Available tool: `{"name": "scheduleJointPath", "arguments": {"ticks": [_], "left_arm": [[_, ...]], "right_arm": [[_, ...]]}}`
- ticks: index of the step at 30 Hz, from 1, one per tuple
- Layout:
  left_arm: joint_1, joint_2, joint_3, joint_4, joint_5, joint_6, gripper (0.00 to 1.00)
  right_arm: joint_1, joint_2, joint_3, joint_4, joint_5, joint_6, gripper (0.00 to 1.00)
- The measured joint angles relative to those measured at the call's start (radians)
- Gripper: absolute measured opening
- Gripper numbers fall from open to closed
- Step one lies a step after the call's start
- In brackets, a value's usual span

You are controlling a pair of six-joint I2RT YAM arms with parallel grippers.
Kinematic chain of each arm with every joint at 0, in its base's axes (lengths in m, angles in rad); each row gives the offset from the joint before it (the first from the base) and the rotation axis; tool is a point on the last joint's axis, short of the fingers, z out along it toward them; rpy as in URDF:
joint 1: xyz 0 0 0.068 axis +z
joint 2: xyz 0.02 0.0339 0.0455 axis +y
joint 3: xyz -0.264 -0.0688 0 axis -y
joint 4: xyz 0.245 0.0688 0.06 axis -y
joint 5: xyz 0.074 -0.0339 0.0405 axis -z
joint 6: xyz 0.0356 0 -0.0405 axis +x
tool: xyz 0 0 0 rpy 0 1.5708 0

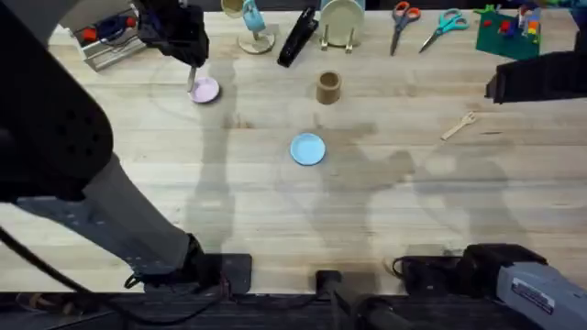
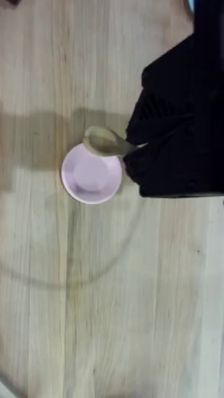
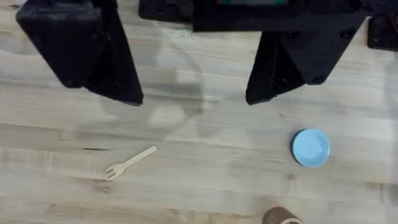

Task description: Pick up a utensil and set it on the pink plate, then put the other utensil in the container.

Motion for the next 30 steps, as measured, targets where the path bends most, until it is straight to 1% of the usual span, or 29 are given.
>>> {"name": "scheduleJointPath", "arguments": {"ticks": [11, 25, 30], "left_arm": [[0.03, 0.097, 0.0, 0.025, 0.001, 0.0, 0.041], [0.031, 0.196, 0.0, 0.045, 0.008, 0.003, 0.041], [0.031, 0.21, 0.0, 0.055, 0.008, 0.004, 0.042]], "right_arm": [[0.0, 0.0, 0.0, 0.0, 0.0, 0.0, 0.995], [0.0, 0.0, 0.0, 0.0, 0.0, 0.0, 0.995], [0.0, 0.0, 0.0, 0.0, 0.0, 0.0, 0.995]]}}
